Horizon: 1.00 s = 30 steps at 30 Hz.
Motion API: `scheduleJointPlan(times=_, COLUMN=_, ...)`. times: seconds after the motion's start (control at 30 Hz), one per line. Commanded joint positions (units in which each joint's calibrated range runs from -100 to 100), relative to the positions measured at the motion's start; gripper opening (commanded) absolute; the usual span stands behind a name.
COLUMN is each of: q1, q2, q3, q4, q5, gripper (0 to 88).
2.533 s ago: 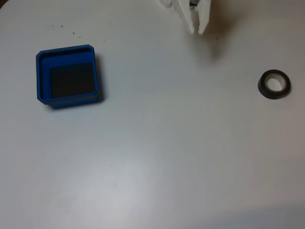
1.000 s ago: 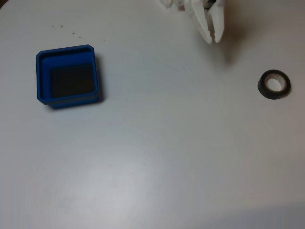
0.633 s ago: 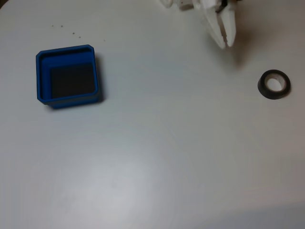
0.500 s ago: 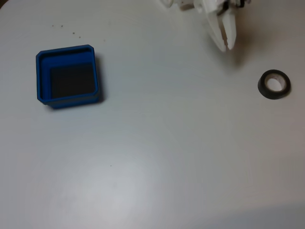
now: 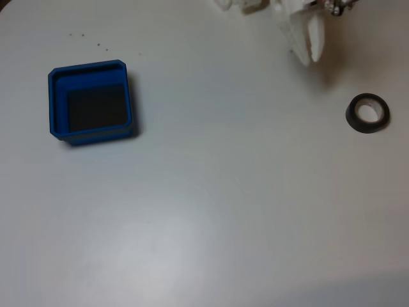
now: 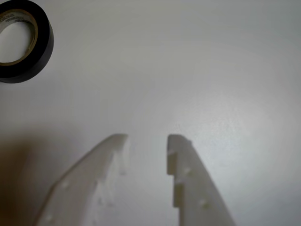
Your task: Pick the black tape roll and drop it in the blue box
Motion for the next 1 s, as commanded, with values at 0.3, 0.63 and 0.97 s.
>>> scheduleJointPlan(times=0.3, q1=-2.0, q2=10.5, q3=-13.0, q4=5.9, q5=-3.0, gripper=1.6)
scheduleJointPlan(times=0.63, q1=-9.5, q2=14.1, q3=-15.5, q4=8.8, q5=-5.9, gripper=1.6)
scheduleJointPlan(times=0.97, q1=-11.2, q2=19.9, q3=-20.1, q4=9.8, q5=-5.9, gripper=1.6)
